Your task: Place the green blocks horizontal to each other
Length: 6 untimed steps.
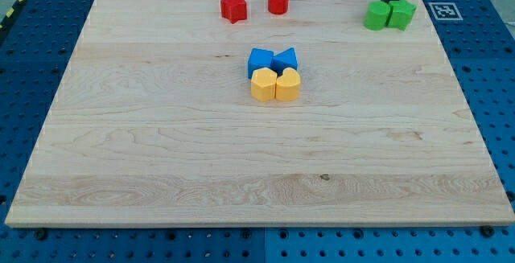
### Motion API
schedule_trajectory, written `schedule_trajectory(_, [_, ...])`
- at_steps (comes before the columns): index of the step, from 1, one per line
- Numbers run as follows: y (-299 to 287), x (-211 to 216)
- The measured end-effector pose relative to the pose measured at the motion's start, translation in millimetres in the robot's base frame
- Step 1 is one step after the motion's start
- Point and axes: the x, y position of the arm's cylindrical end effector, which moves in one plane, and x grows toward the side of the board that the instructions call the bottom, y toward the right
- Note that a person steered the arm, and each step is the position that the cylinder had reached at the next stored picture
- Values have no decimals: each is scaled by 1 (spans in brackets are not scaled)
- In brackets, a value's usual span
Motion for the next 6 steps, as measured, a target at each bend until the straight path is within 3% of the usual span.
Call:
schedule_trajectory(2, [-2, 1])
schedule_trajectory(4, [-2, 32])
schedule_trajectory(6, [-13, -23])
